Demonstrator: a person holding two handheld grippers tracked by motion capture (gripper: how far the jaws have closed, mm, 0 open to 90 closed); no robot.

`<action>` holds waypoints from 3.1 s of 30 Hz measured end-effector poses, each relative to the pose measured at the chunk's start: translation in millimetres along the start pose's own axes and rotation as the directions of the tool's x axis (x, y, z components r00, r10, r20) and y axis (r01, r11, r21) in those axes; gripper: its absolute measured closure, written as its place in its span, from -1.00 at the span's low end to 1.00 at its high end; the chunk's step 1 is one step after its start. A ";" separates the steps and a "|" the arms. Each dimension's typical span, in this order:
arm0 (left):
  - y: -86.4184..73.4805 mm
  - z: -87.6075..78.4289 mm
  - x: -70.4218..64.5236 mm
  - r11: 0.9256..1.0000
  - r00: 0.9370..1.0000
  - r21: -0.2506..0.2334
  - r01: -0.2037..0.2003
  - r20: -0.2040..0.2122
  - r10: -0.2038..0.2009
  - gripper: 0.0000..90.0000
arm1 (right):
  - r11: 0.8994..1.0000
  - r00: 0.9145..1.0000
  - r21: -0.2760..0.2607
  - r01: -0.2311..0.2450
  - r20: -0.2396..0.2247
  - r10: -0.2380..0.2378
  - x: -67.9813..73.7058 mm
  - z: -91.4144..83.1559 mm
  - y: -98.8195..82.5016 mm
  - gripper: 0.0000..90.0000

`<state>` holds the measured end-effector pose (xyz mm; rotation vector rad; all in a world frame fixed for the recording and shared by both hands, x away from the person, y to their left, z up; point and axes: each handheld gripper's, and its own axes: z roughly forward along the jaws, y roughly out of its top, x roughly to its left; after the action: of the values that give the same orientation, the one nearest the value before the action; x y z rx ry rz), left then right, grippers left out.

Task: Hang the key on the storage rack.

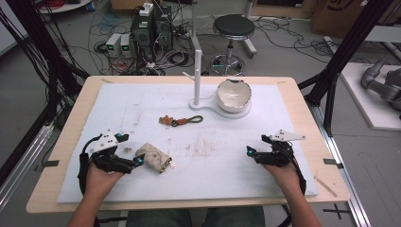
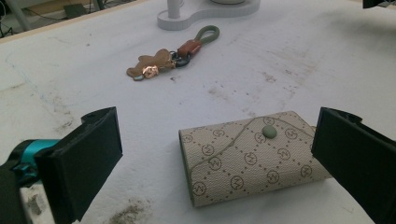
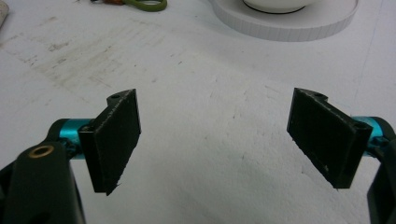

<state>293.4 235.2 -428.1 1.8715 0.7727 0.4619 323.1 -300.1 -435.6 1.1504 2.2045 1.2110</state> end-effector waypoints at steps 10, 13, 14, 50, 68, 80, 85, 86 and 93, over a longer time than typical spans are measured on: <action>0.0 2.3 8.7 1.000 1.000 0.006 0.022 -0.012 -0.022 -0.96 | 0.999 1.000 0.026 0.023 -0.013 -0.022 -1.7 10.3 1.6 -0.61; 3.7 4.3 10.0 1.000 1.000 0.001 0.021 -0.011 -0.021 -0.96 | 0.999 1.000 0.025 0.026 -0.012 -0.026 -1.5 6.8 -0.7 -0.61; 10.2 7.3 11.0 1.000 1.000 -0.010 0.011 -0.002 -0.011 -0.96 | 0.999 1.000 0.028 0.027 -0.006 -0.027 -1.3 1.9 -3.5 -0.61; 85.4 175.9 40.4 0.948 0.987 0.296 -0.113 0.145 0.072 -0.96 | 0.999 0.999 0.047 0.019 -0.027 -0.018 -0.7 -1.7 -12.9 -0.61; 83.5 217.7 39.4 0.893 0.978 0.414 -0.174 0.177 0.108 -0.27 | 0.997 0.999 0.066 0.035 -0.044 -0.033 0.7 6.0 -11.2 -0.61; 85.2 210.7 26.6 0.884 0.956 0.395 -0.251 0.242 0.164 0.53 | 0.997 0.999 0.065 0.037 -0.040 -0.035 1.3 3.9 -11.3 -0.61; 89.7 205.8 21.5 0.872 0.955 0.406 -0.275 0.223 0.197 0.55 | 0.997 0.998 0.068 0.041 -0.041 -0.039 1.9 4.9 -10.8 -0.61; 91.4 202.9 22.0 0.878 0.956 0.396 -0.270 0.217 0.196 0.55 | 0.997 0.998 0.068 0.039 -0.041 -0.037 2.4 4.9 -10.5 -0.61; 110.5 170.6 26.0 0.949 0.973 0.256 -0.187 0.180 0.143 0.55 | 0.997 0.998 0.067 0.046 -0.044 -0.044 3.6 5.9 -9.7 -0.61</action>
<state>451.9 108.9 -398.3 2.2120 0.5959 0.3159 320.1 -297.0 -446.7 1.1043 2.3064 1.1609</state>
